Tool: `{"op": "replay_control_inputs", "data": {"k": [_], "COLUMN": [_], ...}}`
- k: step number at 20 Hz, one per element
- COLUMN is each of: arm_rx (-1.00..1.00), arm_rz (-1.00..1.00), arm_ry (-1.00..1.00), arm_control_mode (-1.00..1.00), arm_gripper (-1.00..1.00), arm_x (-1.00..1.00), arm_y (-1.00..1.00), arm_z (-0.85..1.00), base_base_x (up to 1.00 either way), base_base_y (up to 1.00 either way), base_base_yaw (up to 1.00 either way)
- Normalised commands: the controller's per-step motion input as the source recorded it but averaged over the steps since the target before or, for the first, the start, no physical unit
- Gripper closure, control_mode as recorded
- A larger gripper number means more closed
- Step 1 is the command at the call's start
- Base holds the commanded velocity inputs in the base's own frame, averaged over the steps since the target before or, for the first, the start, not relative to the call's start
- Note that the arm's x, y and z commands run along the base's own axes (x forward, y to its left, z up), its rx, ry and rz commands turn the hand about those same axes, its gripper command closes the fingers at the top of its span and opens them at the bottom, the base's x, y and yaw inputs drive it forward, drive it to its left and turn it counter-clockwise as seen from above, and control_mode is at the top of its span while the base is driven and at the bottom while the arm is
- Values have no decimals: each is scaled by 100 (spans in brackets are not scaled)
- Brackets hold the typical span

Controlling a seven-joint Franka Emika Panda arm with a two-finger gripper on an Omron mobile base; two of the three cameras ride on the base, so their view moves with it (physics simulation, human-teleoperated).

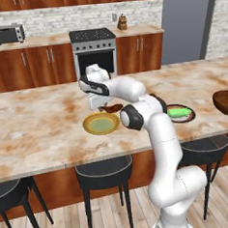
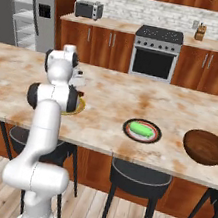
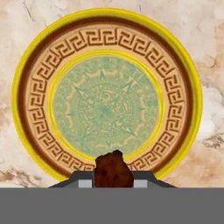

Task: Pick the chicken drumstick and corn from their plates and place them in the bowl. Then put the bowl in the fridge.

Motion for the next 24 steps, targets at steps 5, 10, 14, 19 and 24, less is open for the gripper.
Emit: {"op": "replay_control_inputs", "data": {"k": [5,10,14,19,24], "arm_rx": [3,17,18,1,0], "arm_rz": [20,19,12,9,9], "arm_ry": [-21,-33,-24,1,18], "arm_control_mode": [-100,-100,-100,-100,-100], "arm_gripper": [100,100,100,100,100], "arm_x": [-41,-60,-54,-18,-12], "arm_y": [-53,-51,-48,-50,-42], "arm_z": [8,0,7,33,40], "base_base_x": [0,0,0,0,0], "base_base_y": [0,0,0,0,0], "base_base_yaw": [0,0,0,0,0]}}
